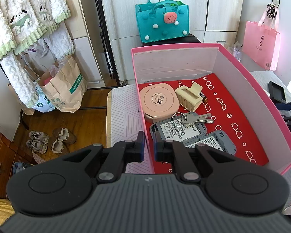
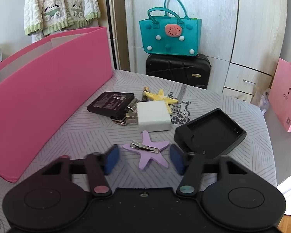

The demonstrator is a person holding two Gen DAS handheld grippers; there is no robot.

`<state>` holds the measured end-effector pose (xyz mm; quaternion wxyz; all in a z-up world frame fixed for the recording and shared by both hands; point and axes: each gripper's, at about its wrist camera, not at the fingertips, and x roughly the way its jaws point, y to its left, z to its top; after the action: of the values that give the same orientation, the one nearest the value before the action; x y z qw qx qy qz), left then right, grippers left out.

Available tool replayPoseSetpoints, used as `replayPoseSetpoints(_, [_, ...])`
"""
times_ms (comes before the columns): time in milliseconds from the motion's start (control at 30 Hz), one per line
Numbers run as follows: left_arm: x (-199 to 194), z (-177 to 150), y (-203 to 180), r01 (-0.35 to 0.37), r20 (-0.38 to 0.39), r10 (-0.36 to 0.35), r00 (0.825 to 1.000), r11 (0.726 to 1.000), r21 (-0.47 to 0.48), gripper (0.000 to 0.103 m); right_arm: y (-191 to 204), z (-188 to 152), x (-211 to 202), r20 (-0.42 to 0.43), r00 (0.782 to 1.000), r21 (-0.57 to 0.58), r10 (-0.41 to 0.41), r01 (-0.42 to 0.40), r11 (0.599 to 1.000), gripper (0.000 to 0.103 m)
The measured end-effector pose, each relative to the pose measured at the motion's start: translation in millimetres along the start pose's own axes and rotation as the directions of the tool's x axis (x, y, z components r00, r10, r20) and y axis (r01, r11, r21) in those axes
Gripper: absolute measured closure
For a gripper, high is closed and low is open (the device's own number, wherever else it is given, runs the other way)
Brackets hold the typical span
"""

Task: Organize rigid objects
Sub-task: 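Grasp the purple star hair clip with the right gripper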

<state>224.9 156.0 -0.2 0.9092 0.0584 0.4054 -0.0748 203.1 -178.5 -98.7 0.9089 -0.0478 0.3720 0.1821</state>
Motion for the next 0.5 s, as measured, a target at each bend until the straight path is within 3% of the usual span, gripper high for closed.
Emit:
replayPoseSetpoints(267, [0.5,-0.1,-0.2,0.005,0.001,-0.005,1.0,1.0,0.0,0.095,1.7,-1.0,-4.9,-0.004,1.0,0.031,-0.003,0.003,1.0,0.051])
replayPoseSetpoints(500, [0.5,1.0,-1.1,0.01,0.003,-0.01,1.0,1.0,-0.001,0.095,18.5,10.2,-38.8,0.068,0.998,0.0,0.008,-0.008,1.0,0.051])
